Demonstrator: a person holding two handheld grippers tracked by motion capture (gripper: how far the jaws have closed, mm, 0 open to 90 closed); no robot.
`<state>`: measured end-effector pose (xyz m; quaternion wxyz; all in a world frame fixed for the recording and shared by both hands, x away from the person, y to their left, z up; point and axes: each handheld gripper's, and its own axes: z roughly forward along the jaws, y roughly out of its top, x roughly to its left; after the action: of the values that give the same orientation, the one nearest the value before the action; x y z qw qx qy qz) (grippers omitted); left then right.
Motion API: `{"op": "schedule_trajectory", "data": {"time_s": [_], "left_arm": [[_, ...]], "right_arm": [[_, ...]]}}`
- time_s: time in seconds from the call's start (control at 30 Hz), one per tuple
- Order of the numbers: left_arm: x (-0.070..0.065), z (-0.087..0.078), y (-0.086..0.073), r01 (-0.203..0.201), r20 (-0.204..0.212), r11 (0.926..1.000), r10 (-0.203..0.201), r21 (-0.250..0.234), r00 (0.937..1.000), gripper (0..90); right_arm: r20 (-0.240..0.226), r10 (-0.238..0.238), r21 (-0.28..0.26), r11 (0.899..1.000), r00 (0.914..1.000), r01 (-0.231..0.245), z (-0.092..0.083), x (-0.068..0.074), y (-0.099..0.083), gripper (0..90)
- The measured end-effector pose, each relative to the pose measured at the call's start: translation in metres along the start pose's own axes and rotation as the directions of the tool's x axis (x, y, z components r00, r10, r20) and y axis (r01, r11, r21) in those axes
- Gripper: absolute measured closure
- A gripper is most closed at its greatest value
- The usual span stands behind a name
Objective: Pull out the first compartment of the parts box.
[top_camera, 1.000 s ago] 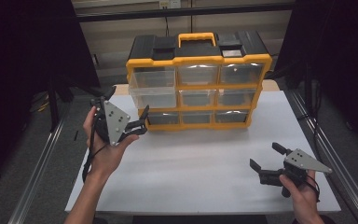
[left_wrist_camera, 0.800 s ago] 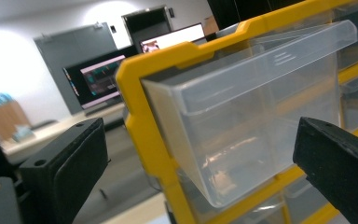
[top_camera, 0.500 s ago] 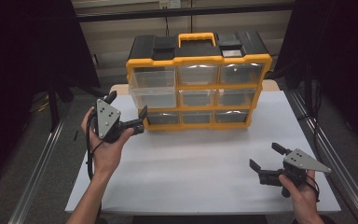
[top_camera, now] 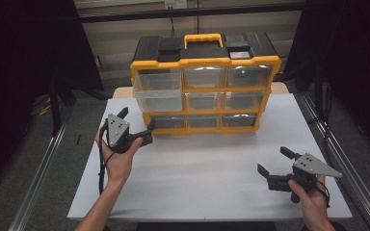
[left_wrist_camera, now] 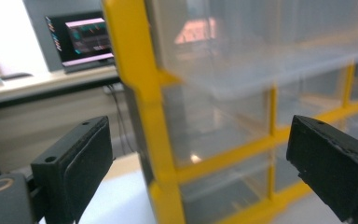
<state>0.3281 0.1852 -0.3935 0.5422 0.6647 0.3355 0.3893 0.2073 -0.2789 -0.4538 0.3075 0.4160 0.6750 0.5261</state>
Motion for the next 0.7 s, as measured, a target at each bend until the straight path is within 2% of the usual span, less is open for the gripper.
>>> {"op": "schedule_trajectory", "data": {"time_s": [0.07,0.13,0.3,0.4,0.47,0.57,0.67,0.7], "left_arm": [[-0.003,-0.001,-0.008,-0.027,0.005,0.9995,0.026,0.015,0.9996,6.9],[-0.005,-0.004,-0.016,-0.032,0.01,0.9986,0.032,0.043,0.9994,6.8],[0.0,-0.013,-0.032,0.03,0.015,0.9973,-0.031,0.067,0.9994,6.2],[0.004,-0.022,-0.039,0.042,0.019,0.9974,-0.044,0.058,0.9989,5.6],[0.005,-0.027,-0.043,0.066,0.025,0.9963,-0.068,0.055,0.9974,5.0],[0.008,-0.035,-0.046,0.073,0.053,0.9962,-0.076,0.046,0.9957,4.0],[0.006,-0.043,-0.047,0.122,0.063,0.9913,-0.125,0.05,0.9902,1.6],[0.007,-0.045,-0.048,0.095,0.077,0.9942,-0.099,0.051,0.9921,1.7]], "right_arm": [[0.002,0.005,-0.001,1.0,1.0,-0.005,0.0,0.0,0.0,0.2],[0.005,0.001,0.0,1.0,1.0,-0.001,0.001,0.0,0.0,0.2],[0.007,0.001,0.003,1.0,1.0,-0.001,0.001,0.0,0.0,0.2],[0.007,0.002,0.002,1.0,1.0,-0.002,0.0,0.0,0.0,0.2],[0.008,0.002,0.003,1.0,1.0,-0.003,0.0,0.0,0.0,0.2],[0.009,0.001,0.003,1.0,1.0,-0.001,0.0,0.0,0.0,0.2],[0.012,0.006,0.001,1.0,0.9999,-0.006,0.0,0.0,0.0,0.2],[0.012,0.006,-0.001,1.0,0.9999,-0.006,0.0,0.0,0.0,0.2]]}}
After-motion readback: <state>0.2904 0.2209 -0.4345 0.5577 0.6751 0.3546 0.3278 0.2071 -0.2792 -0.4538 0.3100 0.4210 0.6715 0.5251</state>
